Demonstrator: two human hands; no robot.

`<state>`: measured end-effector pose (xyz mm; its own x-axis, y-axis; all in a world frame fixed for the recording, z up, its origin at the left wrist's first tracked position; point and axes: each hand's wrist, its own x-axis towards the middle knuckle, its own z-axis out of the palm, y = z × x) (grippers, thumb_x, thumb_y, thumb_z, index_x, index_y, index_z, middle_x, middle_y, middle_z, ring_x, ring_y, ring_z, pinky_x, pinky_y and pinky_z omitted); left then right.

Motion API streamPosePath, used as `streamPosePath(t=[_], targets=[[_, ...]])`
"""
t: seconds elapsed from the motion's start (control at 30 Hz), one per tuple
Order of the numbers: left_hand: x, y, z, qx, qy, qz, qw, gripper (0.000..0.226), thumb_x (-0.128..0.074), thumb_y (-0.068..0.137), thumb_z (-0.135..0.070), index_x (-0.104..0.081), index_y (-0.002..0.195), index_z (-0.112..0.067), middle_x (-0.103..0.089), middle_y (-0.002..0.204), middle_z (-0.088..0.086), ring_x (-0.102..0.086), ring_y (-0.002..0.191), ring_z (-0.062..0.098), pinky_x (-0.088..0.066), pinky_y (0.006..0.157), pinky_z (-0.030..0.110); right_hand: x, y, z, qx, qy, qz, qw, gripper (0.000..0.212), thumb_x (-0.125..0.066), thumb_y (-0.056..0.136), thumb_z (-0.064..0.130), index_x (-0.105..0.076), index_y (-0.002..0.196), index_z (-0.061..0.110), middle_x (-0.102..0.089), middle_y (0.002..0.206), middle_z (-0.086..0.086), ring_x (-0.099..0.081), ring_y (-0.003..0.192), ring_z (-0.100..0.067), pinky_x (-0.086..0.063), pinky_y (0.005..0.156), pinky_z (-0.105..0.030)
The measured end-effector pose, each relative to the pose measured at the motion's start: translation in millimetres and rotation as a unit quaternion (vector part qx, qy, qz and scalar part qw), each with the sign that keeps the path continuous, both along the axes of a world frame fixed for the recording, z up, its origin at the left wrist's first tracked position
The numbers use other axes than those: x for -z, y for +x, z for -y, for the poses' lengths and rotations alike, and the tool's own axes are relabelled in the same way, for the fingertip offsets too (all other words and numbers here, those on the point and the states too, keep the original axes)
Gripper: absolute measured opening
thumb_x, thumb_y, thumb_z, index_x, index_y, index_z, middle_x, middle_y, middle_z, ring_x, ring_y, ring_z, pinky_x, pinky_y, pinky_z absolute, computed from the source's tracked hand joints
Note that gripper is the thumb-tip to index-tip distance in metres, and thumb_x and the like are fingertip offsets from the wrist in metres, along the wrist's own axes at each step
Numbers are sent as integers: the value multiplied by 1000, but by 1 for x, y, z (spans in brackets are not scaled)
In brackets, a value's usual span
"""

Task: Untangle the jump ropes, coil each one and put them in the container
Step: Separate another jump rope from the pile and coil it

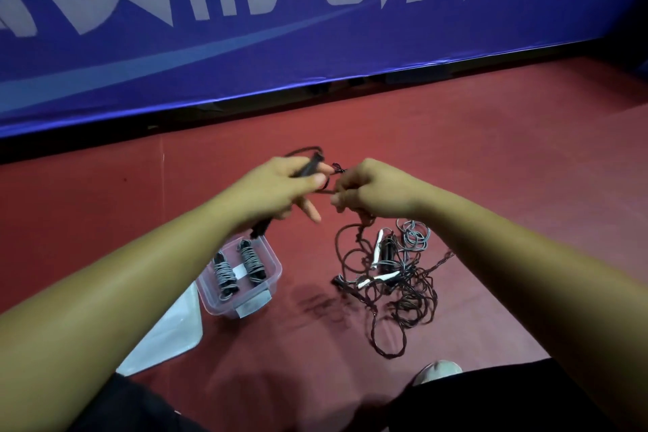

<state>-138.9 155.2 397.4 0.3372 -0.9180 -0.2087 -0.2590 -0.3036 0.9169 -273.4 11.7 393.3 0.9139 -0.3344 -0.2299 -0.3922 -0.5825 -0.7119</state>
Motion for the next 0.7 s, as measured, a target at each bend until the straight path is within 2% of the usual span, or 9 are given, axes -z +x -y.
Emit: streamPosePath(t=[0.07,0.1,0.2,0.27,0.37,0.47,0.53,0.63,0.7], targets=[[6,-4,3,50,21,57,997,14,-52,102,-20,-64,101,-12,-65,62,1,-51,39,9,-29,40,18,-8,3,-3,9,0,35,999,18,-64,94,12,-69,80,3,-51,54,-2,-53,47,-14,-43,51,-25],[8,-2,4,38,18,62,997,16,-54,101,-21,-63,95,-10,-60,59,-1,-47,39,10,-29,41,19,-11,2,-3,6,-7,40,999,17,-64,94,14,-70,81,4,-55,56,-3,-55,50,-13,-43,53,-25],[8,11,8,-68,-39,-26,997,20,-58,98,-17,-55,79,-11,-37,47,-7,-32,37,8,-21,39,17,-8,-4,5,-15,-13,36,999,15,-64,97,22,-69,88,11,-69,69,-2,-57,59,-8,-45,61,-25],[9,16,8,-129,-68,-69,987,23,-57,98,-15,-53,76,-11,-33,46,-7,-27,37,8,-17,38,16,2,-6,12,-8,-11,22,1000,12,-62,98,22,-68,88,17,-73,79,-2,-59,66,-8,-46,67,-27],[11,30,6,-203,-92,-112,968,25,-56,98,-12,-50,74,-12,-33,47,-6,-26,36,6,-14,37,14,24,-13,23,-3,-35,-54,998,15,-59,98,18,-65,84,23,-72,82,0,-58,68,-11,-46,65,-27],[3,62,-1,-282,-135,-168,935,25,-52,99,-11,-46,75,-12,-33,41,-10,-25,32,2,-14,33,12,45,-31,39,19,-64,-140,988,18,-60,93,11,-67,79,19,-67,77,3,-55,61,-2,-41,59,-20],[4,79,-7,-302,-124,-185,927,27,-50,101,-13,-45,74,-11,-31,40,-10,-25,30,1,-15,31,12,52,-41,49,52,-92,-167,980,16,-60,92,11,-69,79,14,-65,75,-1,-52,57,-6,-39,54,-22],[19,84,-13,-284,-11,-113,952,24,-49,102,-13,-49,78,-10,-43,54,-2,-40,29,4,-20,29,13,54,-44,51,65,-143,-157,975,23,-59,96,20,-70,88,2,-67,79,-9,-52,62,-14,-38,54,-26],[27,81,-16,-219,107,53,968,15,-50,102,-14,-52,88,-8,-58,67,6,-61,38,13,-32,35,18,45,-39,46,67,-118,-112,985,26,-60,98,22,-72,85,4,-69,74,-4,-58,55,-5,-40,49,-17]])
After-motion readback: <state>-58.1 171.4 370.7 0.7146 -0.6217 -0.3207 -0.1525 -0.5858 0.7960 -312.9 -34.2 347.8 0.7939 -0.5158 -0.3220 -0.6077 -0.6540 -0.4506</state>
